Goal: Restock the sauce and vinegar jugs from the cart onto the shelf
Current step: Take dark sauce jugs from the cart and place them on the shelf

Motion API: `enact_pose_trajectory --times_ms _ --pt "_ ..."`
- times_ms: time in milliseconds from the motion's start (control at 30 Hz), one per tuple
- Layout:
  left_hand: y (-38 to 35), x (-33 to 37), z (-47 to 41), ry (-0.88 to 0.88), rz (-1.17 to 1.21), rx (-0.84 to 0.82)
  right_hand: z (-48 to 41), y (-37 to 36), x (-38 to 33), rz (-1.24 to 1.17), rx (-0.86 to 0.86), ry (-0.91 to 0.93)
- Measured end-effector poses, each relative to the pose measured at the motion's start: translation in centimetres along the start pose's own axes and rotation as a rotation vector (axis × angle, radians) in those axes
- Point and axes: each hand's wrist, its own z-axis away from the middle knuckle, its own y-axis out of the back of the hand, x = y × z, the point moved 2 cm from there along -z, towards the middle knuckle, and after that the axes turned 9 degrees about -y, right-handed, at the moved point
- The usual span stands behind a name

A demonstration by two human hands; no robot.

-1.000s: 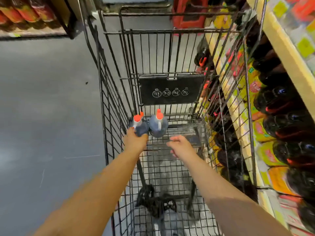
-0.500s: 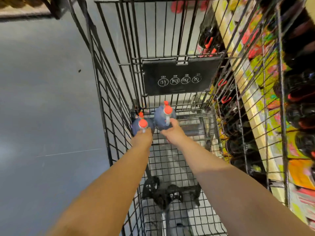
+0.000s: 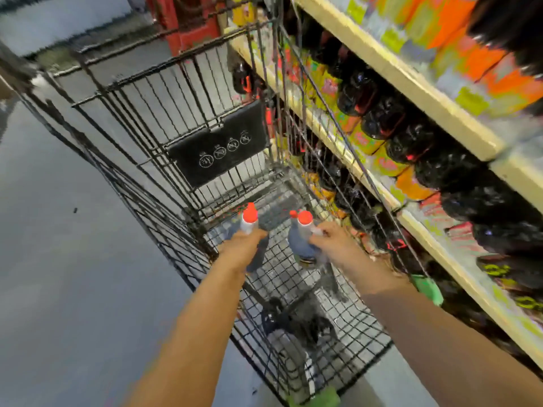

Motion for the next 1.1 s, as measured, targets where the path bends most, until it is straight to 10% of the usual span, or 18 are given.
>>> enact_pose_trajectory --times_ms 500,1100 --pt "-15.3 6.7 25.5 -0.881 -0.342 -0.219 30.2 15.1 18.2 -0.297 0.755 0.100" --pt "-42.7 -14.4 58.1 -0.851 -0.564 -1.017 65.5 12.2 52.9 -0.702 1.319 -0.371"
